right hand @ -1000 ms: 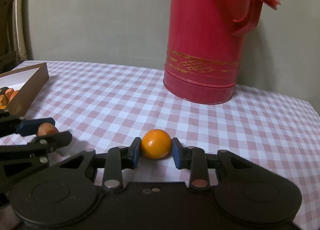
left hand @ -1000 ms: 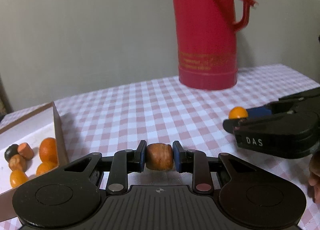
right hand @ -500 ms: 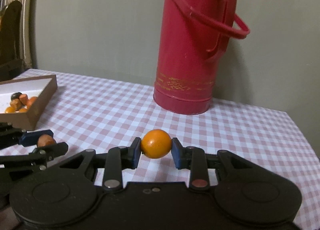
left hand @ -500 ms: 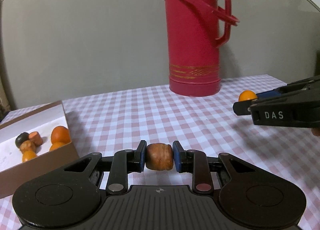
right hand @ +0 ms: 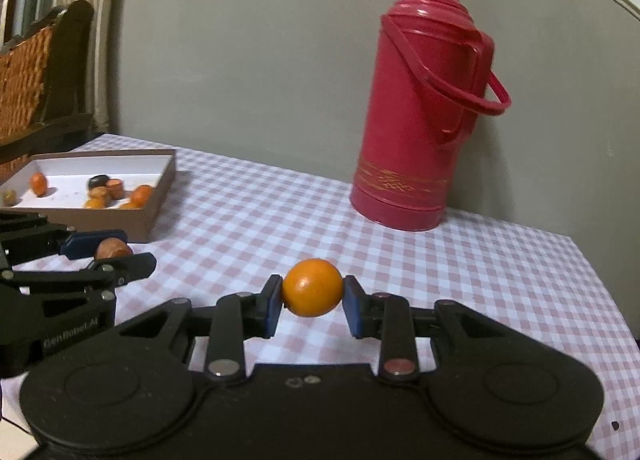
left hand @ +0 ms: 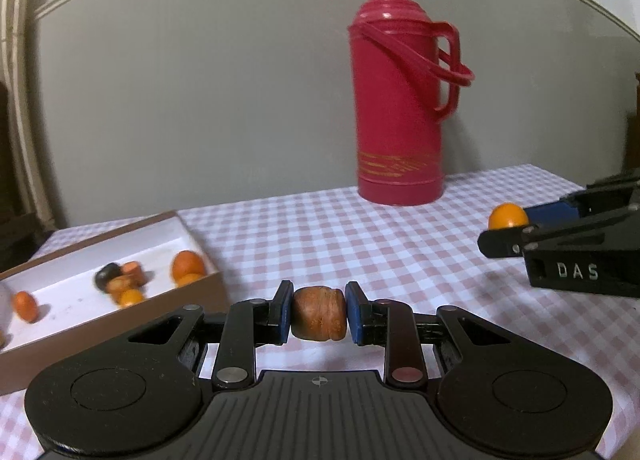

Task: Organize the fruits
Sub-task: 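Carry the held orange and kiwi over the tray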

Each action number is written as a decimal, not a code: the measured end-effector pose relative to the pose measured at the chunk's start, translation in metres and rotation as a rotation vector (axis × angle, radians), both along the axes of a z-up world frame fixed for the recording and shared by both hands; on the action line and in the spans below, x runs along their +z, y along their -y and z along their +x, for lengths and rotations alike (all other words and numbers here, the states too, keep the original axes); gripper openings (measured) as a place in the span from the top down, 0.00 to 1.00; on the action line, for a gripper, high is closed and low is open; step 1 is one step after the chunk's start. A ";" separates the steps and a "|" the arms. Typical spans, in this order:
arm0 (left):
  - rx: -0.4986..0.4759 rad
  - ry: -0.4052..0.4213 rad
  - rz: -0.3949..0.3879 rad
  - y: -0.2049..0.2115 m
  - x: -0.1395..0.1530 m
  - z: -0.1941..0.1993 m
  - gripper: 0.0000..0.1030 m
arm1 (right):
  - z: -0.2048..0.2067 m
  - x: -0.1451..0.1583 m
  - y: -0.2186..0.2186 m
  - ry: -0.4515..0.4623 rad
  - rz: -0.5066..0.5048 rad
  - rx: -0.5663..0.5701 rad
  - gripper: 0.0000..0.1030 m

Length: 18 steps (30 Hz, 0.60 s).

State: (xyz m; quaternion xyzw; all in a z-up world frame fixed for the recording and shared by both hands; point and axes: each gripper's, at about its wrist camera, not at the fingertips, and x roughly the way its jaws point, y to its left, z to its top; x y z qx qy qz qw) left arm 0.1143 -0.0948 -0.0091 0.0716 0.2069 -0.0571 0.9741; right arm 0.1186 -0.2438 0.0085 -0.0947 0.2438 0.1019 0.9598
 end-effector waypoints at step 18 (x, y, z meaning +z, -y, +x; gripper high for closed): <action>0.167 0.052 0.011 -0.106 0.019 -0.064 0.73 | -0.051 0.007 -0.101 -0.007 -0.008 0.199 0.77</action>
